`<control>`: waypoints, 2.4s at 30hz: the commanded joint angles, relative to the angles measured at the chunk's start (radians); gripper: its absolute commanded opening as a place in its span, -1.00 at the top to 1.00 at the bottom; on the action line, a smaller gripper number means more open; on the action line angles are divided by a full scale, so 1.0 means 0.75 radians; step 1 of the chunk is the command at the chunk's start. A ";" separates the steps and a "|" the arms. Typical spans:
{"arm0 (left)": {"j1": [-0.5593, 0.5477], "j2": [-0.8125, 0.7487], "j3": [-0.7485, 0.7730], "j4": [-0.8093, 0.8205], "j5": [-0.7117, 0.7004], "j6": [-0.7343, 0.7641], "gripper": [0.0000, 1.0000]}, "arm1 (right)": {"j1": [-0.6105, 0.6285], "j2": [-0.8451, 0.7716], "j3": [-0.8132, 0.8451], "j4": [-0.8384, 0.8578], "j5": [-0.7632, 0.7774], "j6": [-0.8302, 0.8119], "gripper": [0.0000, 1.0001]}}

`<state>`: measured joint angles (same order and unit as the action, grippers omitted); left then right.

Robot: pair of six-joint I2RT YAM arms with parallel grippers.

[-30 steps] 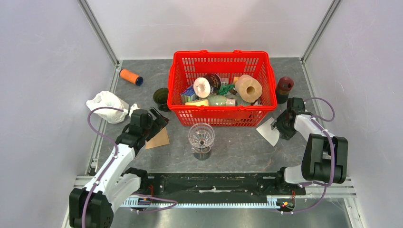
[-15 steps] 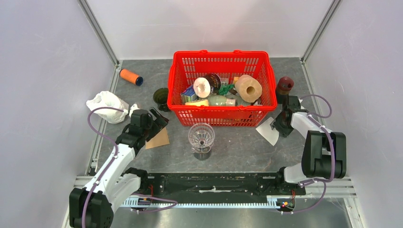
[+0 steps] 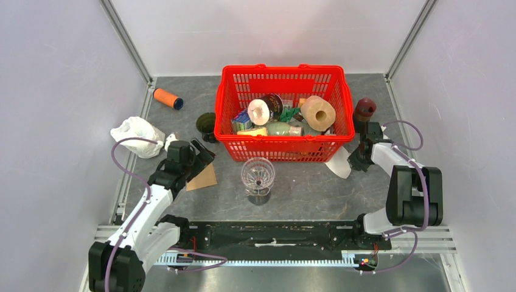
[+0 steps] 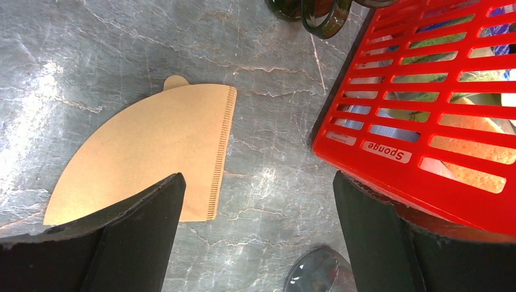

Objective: Place the coffee filter in the dripper

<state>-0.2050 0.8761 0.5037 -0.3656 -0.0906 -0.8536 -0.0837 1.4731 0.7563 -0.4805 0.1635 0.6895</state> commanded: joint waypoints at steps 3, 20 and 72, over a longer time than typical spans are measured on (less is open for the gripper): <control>-0.005 -0.053 0.016 -0.012 -0.072 0.018 -0.97 | 0.011 -0.167 -0.043 0.000 -0.079 0.022 1.00; -0.005 -0.179 0.176 -0.043 -0.215 -0.095 -0.96 | 0.011 -0.739 0.026 -0.147 -0.080 -0.181 1.00; -0.005 -0.248 0.137 -0.085 -0.276 -0.062 -0.97 | 0.105 0.056 0.204 -0.230 0.116 -0.072 0.72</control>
<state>-0.2054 0.7059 0.6006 -0.4255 -0.2626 -0.9001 -0.0227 1.6043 0.9066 -0.5930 0.2104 0.6689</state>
